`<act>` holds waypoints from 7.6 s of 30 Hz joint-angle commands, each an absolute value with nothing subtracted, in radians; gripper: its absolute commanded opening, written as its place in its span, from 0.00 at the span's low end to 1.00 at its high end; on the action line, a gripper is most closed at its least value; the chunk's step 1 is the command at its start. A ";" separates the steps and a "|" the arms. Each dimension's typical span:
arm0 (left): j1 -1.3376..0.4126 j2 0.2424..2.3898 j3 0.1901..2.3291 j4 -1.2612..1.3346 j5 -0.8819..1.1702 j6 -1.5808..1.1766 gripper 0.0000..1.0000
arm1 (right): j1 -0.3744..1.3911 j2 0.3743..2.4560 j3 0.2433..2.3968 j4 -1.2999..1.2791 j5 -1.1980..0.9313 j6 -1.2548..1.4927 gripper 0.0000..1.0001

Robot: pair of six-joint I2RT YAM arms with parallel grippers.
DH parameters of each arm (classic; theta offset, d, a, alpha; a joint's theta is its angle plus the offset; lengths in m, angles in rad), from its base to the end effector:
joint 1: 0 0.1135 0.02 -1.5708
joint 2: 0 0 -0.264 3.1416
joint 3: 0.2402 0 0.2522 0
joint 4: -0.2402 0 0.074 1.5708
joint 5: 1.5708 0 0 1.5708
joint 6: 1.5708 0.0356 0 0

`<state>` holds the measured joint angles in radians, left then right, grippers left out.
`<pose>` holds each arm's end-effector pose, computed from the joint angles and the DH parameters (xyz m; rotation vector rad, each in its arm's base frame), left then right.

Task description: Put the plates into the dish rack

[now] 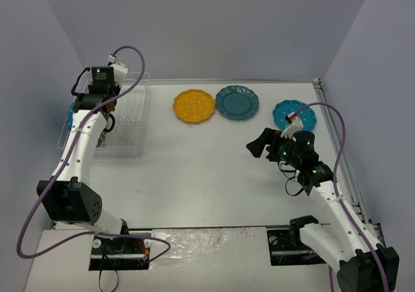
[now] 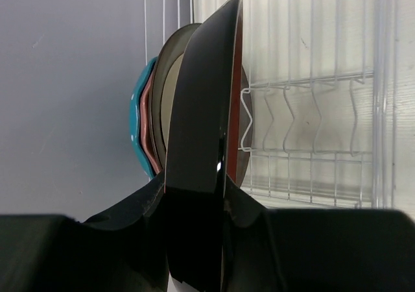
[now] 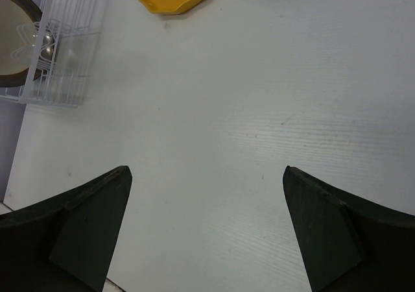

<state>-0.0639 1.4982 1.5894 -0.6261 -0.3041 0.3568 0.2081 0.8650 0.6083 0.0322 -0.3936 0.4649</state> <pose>0.3322 -0.0106 0.4038 0.2603 2.1013 0.4951 0.1979 0.0557 0.2865 -0.0543 1.8553 0.8276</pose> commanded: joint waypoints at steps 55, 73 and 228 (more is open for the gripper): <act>0.163 1.546 1.238 0.077 -0.128 0.253 0.42 | 0.199 0.853 0.580 0.069 -0.463 0.448 1.00; 0.151 1.368 1.244 0.046 -0.102 0.191 0.89 | 0.199 0.827 0.586 0.066 -0.405 0.462 1.00; -0.595 1.327 0.711 0.124 0.186 -0.834 0.97 | 0.290 1.422 0.401 0.867 -0.664 0.983 0.00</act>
